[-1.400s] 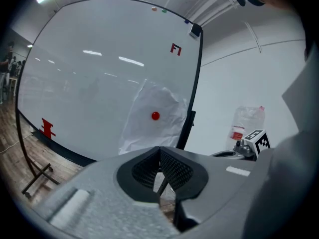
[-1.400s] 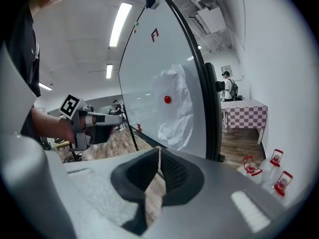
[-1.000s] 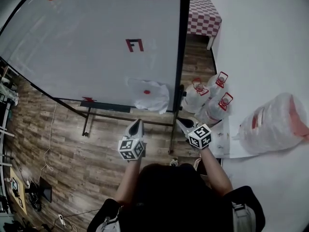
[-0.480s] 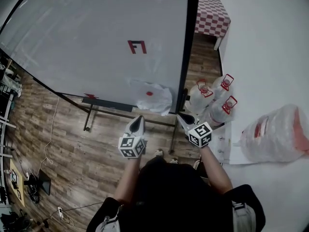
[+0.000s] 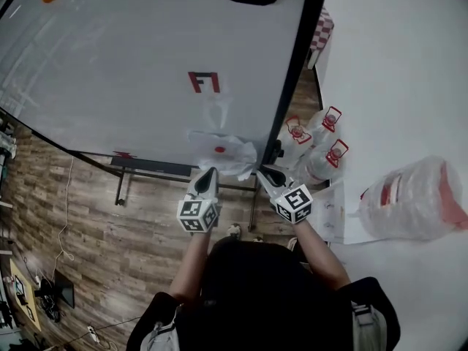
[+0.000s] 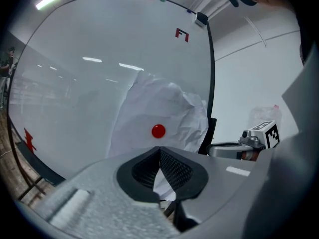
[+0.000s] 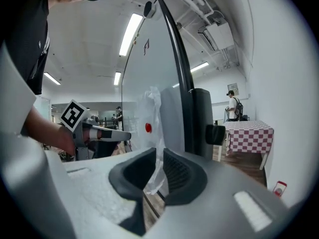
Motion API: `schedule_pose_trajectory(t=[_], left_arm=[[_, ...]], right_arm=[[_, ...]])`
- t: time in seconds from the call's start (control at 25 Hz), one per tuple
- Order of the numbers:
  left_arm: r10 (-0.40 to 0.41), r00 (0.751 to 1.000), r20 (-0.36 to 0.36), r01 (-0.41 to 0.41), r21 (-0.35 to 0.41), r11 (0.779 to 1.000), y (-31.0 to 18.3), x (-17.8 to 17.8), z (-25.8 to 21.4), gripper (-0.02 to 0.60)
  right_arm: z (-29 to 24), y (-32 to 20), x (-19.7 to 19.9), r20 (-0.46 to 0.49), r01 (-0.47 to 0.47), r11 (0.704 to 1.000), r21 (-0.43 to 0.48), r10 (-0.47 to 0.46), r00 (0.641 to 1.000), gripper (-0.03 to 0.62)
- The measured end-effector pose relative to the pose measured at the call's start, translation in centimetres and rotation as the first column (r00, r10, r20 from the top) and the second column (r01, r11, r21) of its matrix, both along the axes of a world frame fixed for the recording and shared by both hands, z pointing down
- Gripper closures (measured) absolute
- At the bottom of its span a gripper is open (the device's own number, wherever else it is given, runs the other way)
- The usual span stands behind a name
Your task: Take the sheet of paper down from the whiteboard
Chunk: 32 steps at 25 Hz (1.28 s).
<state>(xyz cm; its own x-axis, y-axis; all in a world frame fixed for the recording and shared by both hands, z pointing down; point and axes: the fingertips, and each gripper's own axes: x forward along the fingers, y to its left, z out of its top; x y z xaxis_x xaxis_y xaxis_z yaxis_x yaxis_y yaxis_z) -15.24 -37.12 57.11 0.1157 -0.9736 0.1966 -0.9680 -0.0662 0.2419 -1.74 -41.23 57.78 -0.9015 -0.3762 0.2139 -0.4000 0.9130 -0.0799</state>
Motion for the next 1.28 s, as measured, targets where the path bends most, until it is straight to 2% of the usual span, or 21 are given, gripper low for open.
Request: schedule_pose_trajectory(t=[0.2, 0.44, 0.6, 0.72, 0.8, 0.88, 1.04, 1.28], left_arm=[[0.007, 1.000, 0.011, -0.007, 0.024, 1.000, -1.3, -0.6, 0.1, 0.569], [0.017, 0.998, 0.064, -0.020, 0.040, 0.999, -2.3, -0.5, -0.1, 0.568], [0.020, 0.999, 0.025, -0.022, 0.065, 0.998, -2.7, -0.8, -0.8, 0.567], [0.020, 0.999, 0.043, -0.023, 0.076, 0.997, -2.8, -1.1, -0.7, 0.563], [0.017, 0.998, 0.055, -0.021, 0.068, 0.997, -2.8, -1.1, -0.9, 0.512], [0.020, 0.997, 0.073, -0.024, 0.061, 0.998, -3.0, -0.9, -0.9, 0.469], [0.022, 0.993, 0.120, -0.032, 0.081, 0.996, -3.8, -0.7, -1.2, 0.451], [0.022, 0.989, 0.144, -0.035, 0.090, 0.995, -5.0, 0.2, -1.8, 0.442]], right_arm=[[-0.4, -1.1, -0.7, -0.001, -0.053, 0.998, 0.039, 0.053, 0.999, 0.531], [-0.2, -1.0, -2.1, 0.002, -0.009, 0.999, 0.033, 0.009, 1.000, 0.500], [0.0, -1.1, -3.0, 0.007, 0.003, 1.000, 0.025, -0.003, 1.000, 0.500], [0.1, -1.1, -3.4, 0.020, 0.018, 1.000, 0.007, -0.018, 1.000, 0.500], [0.0, -1.0, -3.4, 0.036, 0.029, 1.000, -0.012, -0.028, 0.999, 0.520], [-0.2, -1.0, -3.4, 0.051, 0.037, 0.999, -0.025, -0.035, 0.998, 0.577], [-0.4, -1.0, -3.4, 0.062, 0.046, 0.998, -0.033, -0.043, 0.997, 0.586], [-0.4, -1.0, -3.3, 0.067, 0.051, 0.998, -0.042, -0.048, 0.997, 0.586]])
